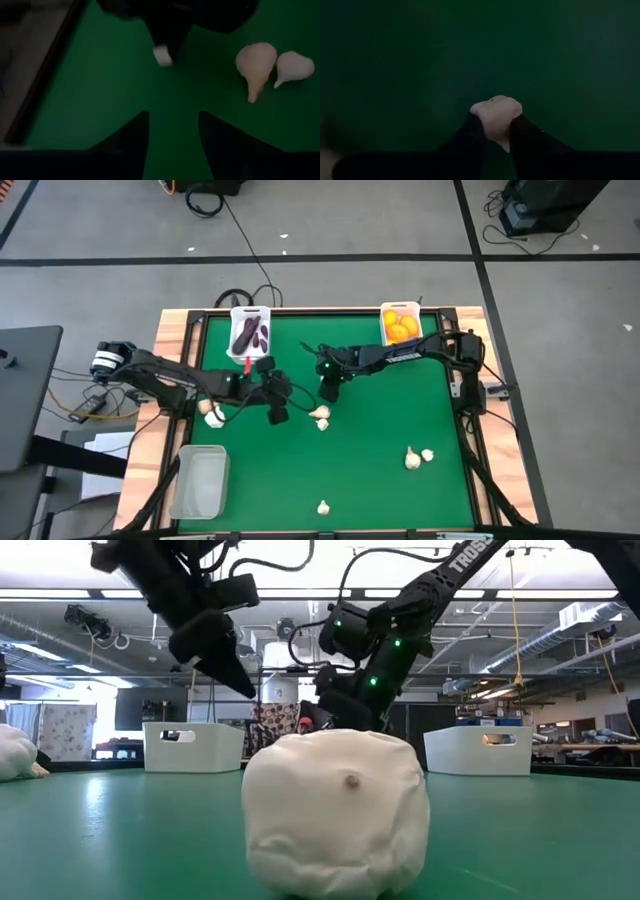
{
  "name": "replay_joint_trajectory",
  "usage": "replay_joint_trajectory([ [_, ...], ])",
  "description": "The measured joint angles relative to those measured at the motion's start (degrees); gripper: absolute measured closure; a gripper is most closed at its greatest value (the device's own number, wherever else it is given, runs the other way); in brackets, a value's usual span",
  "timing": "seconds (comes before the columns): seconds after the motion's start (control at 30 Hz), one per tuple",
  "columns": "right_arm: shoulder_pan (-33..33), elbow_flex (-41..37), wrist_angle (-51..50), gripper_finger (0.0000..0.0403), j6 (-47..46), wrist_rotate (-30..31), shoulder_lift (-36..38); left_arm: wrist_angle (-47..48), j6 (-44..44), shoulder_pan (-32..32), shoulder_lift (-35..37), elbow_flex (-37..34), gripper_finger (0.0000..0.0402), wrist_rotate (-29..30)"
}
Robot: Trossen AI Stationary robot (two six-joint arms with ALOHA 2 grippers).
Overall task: Sort produce into baskets
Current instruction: Put the top small garlic into the gray bin
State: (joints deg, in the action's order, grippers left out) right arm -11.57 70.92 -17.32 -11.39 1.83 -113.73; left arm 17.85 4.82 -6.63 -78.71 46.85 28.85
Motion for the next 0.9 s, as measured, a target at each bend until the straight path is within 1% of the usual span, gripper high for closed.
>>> replay_joint_trajectory([
  [0.17,2.94,-0.03,4.61,0.0315,1.54,-8.06,1.47,-9.8,-9.39,-0.35,-0.01,-3.95,0.0224,-0.69],
  [0.37,5.58,-0.03,10.98,0.0314,2.15,-19.48,2.61,-21.32,-18.53,-1.84,-0.01,-7.78,0.0224,-6.43],
  [0.43,6.14,-0.03,12.83,0.0314,2.03,-22.26,2.64,-24.48,-20.54,-2.5,-0.01,-8.77,0.0224,-7.37],
  [0.5,6.7,-0.03,13.73,0.0314,1.96,-22.91,2.64,-26.78,-22.57,-3.02,-0.01,-9.34,0.0224,-7.93],
  [0.57,7.08,-0.03,14.37,0.0314,1.95,-22.94,2.64,-27.95,-22.65,-3.63,-0.01,-9.56,0.0224,-8.19],
  [0.7,7.45,-0.03,14.73,0.0314,1.95,-23.06,2.64,-28.19,-22.52,-4.9,-0.01,-9.58,0.0211,-11.35],
  [0.77,7.43,-0.03,14.73,0.0313,1.94,-24.02,2.64,-28.29,-22.43,-5.71,-0.01,-9.58,0.0196,-11.69],
  [0.9,7.38,-0.03,15.6,0.0313,1.84,-28.32,2.64,-28.36,-22.94,-7.31,-0.01,-9.59,0.0154,-11.57],
])
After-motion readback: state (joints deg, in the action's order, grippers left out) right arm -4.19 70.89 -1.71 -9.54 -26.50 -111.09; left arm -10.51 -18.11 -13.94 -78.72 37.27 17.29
